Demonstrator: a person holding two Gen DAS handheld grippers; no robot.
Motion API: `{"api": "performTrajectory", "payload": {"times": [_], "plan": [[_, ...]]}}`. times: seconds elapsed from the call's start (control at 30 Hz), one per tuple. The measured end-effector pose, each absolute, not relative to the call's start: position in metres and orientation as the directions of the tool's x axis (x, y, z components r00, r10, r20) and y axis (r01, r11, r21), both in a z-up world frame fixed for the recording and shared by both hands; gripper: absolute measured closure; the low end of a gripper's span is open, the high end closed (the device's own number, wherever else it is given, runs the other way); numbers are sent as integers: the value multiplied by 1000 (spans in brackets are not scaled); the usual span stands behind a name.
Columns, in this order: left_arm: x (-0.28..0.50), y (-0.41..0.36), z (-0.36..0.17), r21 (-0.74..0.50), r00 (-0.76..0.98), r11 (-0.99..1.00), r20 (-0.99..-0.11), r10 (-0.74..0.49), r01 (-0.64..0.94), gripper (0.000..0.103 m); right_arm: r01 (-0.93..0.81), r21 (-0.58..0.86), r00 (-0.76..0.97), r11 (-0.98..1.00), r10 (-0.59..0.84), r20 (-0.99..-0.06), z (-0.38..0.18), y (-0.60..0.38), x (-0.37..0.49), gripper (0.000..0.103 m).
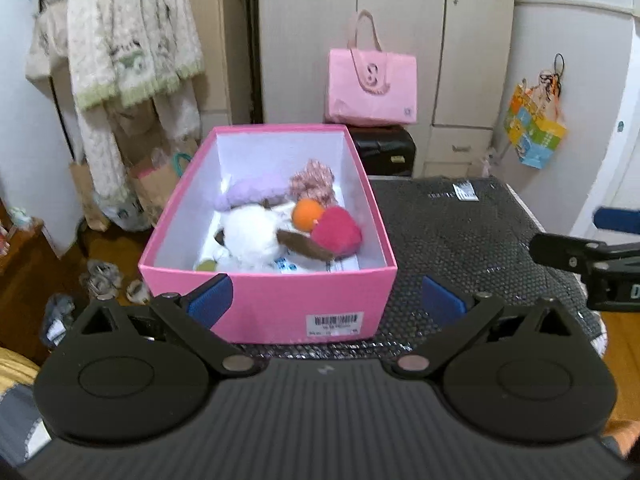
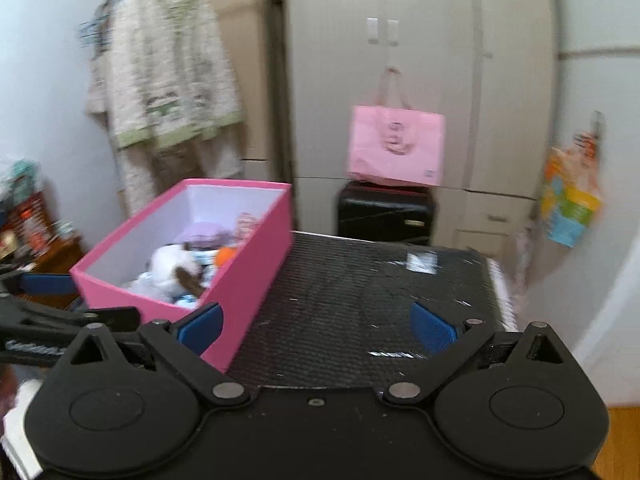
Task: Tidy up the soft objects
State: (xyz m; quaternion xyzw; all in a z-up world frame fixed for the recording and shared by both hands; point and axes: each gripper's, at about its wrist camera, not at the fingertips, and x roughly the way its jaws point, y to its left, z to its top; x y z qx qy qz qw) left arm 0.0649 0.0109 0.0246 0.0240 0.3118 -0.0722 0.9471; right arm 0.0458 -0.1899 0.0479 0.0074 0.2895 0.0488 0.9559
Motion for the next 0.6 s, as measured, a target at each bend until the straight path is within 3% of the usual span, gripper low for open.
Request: {"api": "performTrajectory", "payload": {"times": [0.6], "plan": [[34,0,23,41,822,989,-561,-94,141,1,-42,-11,835,999,29,-550,49,-191,12,2]]}}
